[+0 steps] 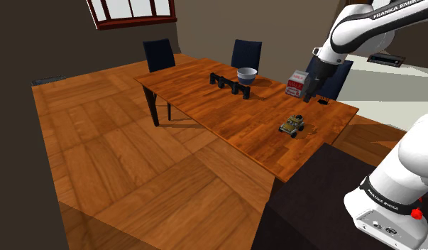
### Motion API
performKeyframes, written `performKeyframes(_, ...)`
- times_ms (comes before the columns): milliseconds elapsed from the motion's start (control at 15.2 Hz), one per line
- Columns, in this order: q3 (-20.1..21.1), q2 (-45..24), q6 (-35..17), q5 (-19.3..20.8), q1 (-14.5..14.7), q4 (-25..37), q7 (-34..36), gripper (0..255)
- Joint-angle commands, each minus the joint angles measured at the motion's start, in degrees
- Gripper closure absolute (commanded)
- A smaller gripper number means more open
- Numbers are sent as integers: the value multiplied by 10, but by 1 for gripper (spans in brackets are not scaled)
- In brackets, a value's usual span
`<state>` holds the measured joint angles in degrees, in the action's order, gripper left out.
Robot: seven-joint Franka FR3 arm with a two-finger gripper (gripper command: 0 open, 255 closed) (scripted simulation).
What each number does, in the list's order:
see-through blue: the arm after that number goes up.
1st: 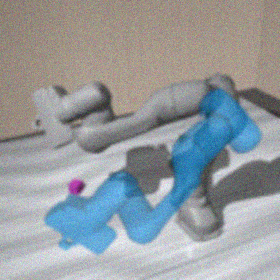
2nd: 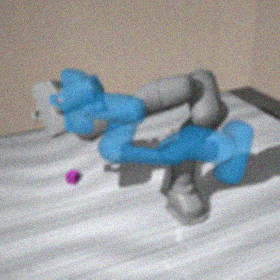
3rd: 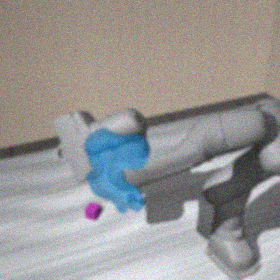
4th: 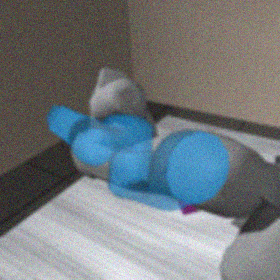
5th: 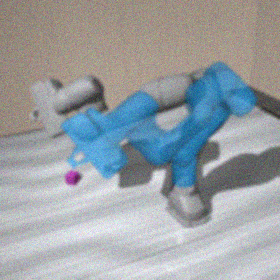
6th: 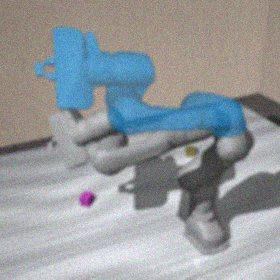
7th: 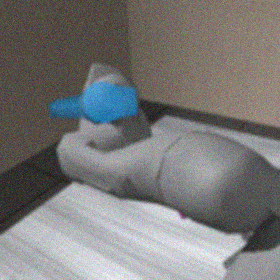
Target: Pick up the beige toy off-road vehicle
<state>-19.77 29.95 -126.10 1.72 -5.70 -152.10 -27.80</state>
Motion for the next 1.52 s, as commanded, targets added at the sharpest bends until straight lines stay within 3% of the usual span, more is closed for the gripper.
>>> performKeyframes(0, -20, -31, -36, -1, 0, -4, -25, 0)
performKeyframes(396, -95, -160, -139, -48, 18, 16, -130, 0)
performKeyframes(594, -130, -237, -181, -111, 35, 39, -206, 0)
performKeyframes(792, -148, -321, -207, -206, 42, 72, -303, 0)
performKeyframes(1122, -115, -459, -221, -361, -10, 148, -452, 0)
performKeyframes(1452, -63, -577, -222, -449, -87, 238, -544, 0)
